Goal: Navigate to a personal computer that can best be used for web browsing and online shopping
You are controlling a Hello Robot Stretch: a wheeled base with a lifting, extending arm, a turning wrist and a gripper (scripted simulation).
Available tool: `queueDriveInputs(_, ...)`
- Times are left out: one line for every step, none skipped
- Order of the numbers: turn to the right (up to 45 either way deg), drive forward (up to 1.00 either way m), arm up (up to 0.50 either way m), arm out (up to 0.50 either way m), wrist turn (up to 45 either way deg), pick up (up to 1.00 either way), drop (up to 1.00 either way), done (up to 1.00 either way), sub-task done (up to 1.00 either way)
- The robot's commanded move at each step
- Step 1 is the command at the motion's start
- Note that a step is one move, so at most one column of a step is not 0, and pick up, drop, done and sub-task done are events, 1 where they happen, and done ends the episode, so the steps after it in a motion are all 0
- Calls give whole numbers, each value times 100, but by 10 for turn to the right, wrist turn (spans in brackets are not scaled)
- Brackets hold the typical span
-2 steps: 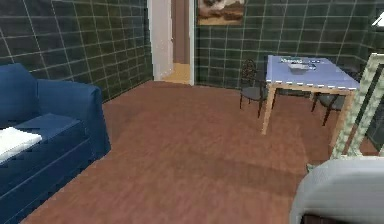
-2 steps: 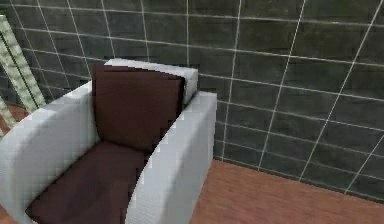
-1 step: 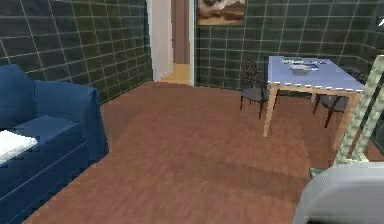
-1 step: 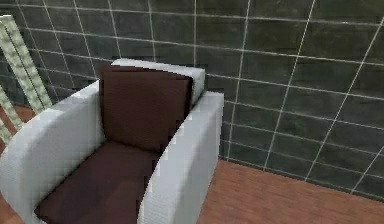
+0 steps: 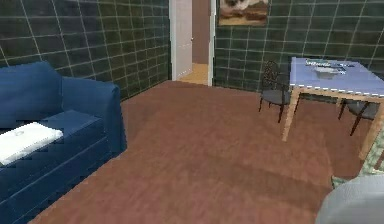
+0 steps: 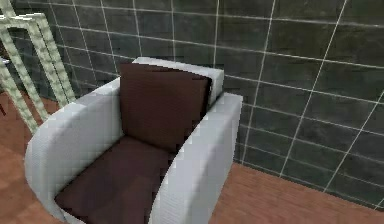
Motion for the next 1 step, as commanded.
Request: queueDriveInputs(0, 100, 0, 0, 0, 0, 0, 0, 0)
